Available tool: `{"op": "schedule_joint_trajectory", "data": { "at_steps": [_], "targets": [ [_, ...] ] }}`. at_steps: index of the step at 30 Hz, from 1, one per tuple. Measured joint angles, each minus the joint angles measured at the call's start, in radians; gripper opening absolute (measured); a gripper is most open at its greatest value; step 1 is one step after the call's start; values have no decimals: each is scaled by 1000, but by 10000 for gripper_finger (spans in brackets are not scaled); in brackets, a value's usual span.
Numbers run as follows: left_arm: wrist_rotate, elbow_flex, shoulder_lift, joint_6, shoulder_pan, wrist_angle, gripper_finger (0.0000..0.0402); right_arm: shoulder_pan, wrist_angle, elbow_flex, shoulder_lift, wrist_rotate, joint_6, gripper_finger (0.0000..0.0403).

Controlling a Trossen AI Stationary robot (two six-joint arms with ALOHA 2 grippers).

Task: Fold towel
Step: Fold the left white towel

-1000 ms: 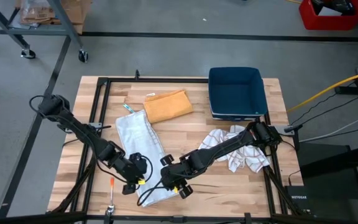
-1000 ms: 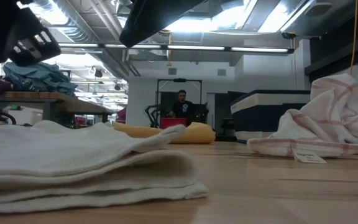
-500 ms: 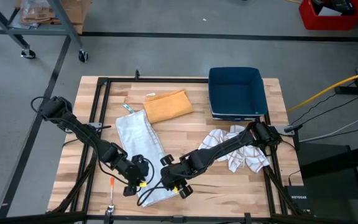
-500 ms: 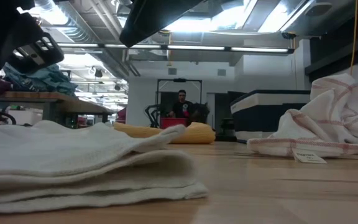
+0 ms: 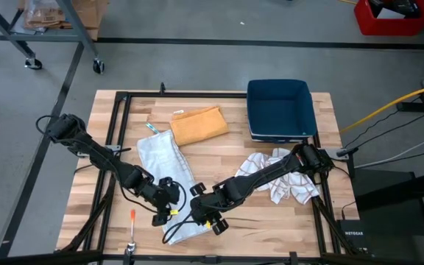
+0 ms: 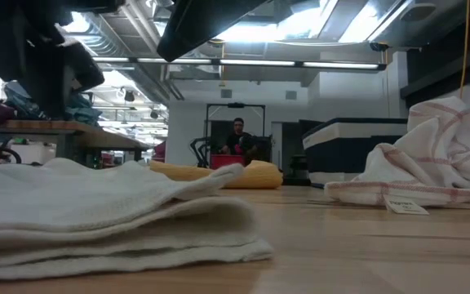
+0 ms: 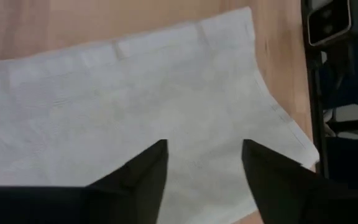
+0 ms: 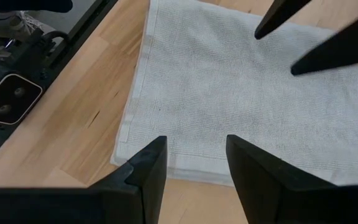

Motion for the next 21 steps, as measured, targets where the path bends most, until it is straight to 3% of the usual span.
{"op": "schedule_joint_trajectory", "data": {
  "at_steps": [4,11,14,18,21],
  "targets": [
    [40,0,0,16,6,9,229,0,-3,0,0,0,0,170],
    [108,0,0,275,-108,89,235,8,-52,0,0,0,-73,170],
    [68,0,3,352,-163,122,235,18,-53,0,6,-2,-150,170],
    [-21,0,39,325,-209,151,235,43,-43,1,34,-8,-244,170],
    [-31,0,90,332,-232,190,235,64,-40,1,56,-8,-295,170]
  ]
}}
